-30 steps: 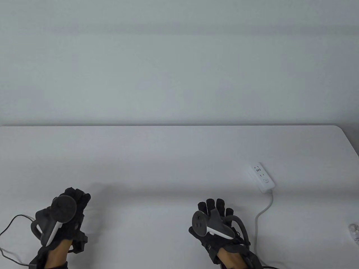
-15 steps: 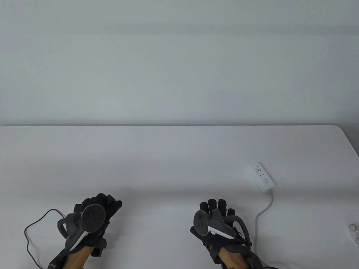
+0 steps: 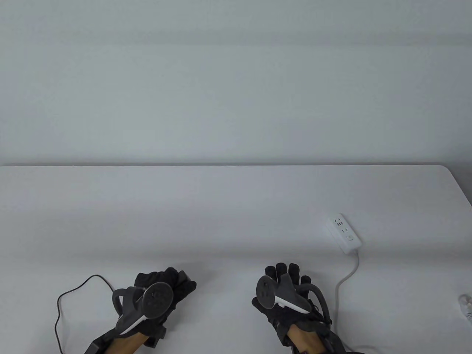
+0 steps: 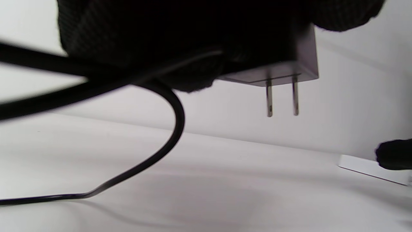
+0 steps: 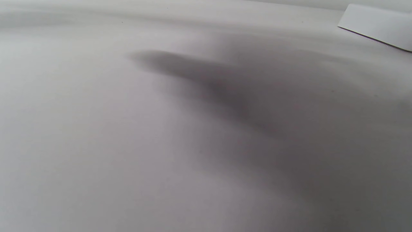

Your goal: Insert the power adapter into the power strip

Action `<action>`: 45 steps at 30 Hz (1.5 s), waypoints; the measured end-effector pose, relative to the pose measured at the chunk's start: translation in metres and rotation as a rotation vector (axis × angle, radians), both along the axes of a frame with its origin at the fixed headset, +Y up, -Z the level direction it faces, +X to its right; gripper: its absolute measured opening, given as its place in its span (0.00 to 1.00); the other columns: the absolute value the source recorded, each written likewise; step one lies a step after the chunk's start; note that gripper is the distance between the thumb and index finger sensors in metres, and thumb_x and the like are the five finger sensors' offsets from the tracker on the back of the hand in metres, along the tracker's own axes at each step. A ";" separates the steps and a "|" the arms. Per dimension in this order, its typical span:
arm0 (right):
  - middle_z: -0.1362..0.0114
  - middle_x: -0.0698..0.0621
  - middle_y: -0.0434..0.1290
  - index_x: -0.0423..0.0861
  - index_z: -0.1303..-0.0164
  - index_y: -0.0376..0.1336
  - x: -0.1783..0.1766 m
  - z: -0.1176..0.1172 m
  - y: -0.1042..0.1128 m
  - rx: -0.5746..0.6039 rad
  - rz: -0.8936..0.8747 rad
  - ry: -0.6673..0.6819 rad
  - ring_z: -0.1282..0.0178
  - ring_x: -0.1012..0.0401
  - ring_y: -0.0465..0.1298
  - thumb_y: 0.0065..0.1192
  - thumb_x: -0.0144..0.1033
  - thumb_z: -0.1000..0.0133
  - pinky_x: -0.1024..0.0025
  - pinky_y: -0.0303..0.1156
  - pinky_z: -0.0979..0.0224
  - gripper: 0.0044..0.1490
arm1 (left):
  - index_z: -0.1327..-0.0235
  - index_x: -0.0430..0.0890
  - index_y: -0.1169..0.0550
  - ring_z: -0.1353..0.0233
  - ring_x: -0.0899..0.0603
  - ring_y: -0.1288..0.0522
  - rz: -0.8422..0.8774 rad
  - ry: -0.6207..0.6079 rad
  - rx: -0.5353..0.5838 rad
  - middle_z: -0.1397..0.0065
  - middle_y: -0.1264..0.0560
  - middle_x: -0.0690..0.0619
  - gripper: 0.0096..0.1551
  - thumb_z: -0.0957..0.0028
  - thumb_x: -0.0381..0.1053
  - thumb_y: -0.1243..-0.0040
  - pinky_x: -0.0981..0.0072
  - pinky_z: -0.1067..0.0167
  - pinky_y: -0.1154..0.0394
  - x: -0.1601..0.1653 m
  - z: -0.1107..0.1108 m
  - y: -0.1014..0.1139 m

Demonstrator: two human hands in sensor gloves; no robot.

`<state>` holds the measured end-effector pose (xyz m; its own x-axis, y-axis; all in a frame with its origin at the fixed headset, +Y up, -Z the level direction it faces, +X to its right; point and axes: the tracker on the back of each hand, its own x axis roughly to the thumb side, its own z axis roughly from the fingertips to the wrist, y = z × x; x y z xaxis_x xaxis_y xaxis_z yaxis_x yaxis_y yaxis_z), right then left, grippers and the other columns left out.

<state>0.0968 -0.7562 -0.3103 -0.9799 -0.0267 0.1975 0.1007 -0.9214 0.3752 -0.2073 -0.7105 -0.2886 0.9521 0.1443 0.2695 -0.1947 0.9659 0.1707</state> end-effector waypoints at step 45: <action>0.10 0.43 0.39 0.44 0.15 0.26 0.200 -0.123 -0.026 -0.035 0.144 -0.803 0.13 0.41 0.38 0.27 0.63 0.41 0.32 0.42 0.21 0.53 | 0.40 0.41 0.24 0.59 0.44 0.16 -0.152 -0.228 -0.165 0.57 0.16 0.46 0.44 0.55 0.73 0.49 0.42 0.35 0.24 0.042 0.010 -0.011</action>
